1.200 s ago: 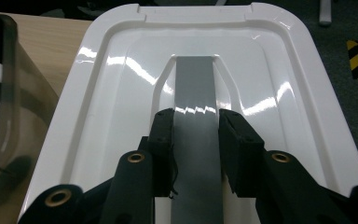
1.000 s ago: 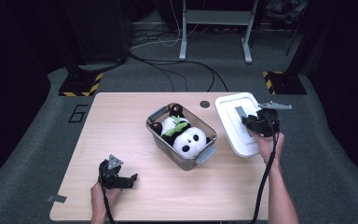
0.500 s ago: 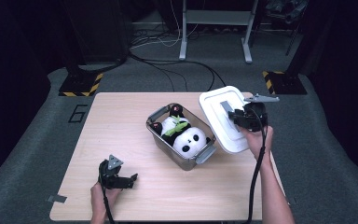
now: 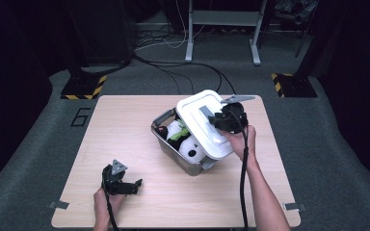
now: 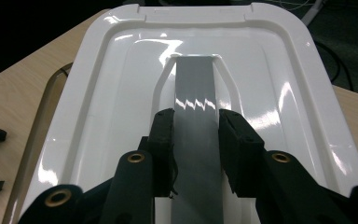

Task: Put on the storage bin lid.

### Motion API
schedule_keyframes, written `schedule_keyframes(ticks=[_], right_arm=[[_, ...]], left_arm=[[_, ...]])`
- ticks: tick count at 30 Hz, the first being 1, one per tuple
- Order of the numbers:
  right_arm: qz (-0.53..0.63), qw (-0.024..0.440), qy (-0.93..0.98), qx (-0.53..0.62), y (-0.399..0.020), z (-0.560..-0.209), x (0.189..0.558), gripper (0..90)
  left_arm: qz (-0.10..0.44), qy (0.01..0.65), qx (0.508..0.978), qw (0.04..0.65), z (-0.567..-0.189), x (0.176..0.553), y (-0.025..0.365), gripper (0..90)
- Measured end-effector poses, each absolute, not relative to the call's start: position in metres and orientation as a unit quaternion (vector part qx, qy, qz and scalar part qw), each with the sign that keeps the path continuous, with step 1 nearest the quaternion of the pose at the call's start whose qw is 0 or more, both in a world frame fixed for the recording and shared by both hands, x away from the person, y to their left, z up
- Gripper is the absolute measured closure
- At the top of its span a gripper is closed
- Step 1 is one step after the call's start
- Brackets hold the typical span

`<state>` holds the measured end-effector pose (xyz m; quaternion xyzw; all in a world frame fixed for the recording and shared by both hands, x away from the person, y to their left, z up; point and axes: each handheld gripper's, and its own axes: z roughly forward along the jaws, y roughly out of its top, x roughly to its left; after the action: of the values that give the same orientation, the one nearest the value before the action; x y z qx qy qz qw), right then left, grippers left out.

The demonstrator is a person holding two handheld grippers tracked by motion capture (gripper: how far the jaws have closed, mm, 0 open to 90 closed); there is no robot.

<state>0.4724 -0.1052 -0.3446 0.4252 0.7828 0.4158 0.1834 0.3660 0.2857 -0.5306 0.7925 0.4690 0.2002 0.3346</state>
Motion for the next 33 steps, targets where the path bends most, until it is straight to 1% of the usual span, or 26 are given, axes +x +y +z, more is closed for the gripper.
schedule_keyframes(ticks=[4, 9, 17, 25, 33], right_arm=[[0.414, 0.174, 0.791, 0.416, -0.091, -0.346, 0.475, 66.9], [0.405, 0.150, 0.804, 0.408, -0.064, -0.353, 0.482, 66.9], [0.383, 0.123, 0.825, 0.397, -0.038, -0.368, 0.492, 66.9], [0.371, 0.117, 0.834, 0.392, -0.030, -0.374, 0.495, 66.9], [0.373, 0.109, 0.837, 0.386, -0.031, -0.379, 0.494, 67.0]], left_arm=[[0.200, 0.469, 0.792, 0.335, -0.531, 0.366, 0.286, 1.0], [0.201, 0.468, 0.793, 0.334, -0.531, 0.366, 0.286, 1.0], [0.198, 0.469, 0.794, 0.333, -0.530, 0.366, 0.286, 1.1], [0.197, 0.468, 0.794, 0.335, -0.530, 0.366, 0.286, 1.4], [0.197, 0.468, 0.794, 0.334, -0.530, 0.366, 0.286, 1.4]])
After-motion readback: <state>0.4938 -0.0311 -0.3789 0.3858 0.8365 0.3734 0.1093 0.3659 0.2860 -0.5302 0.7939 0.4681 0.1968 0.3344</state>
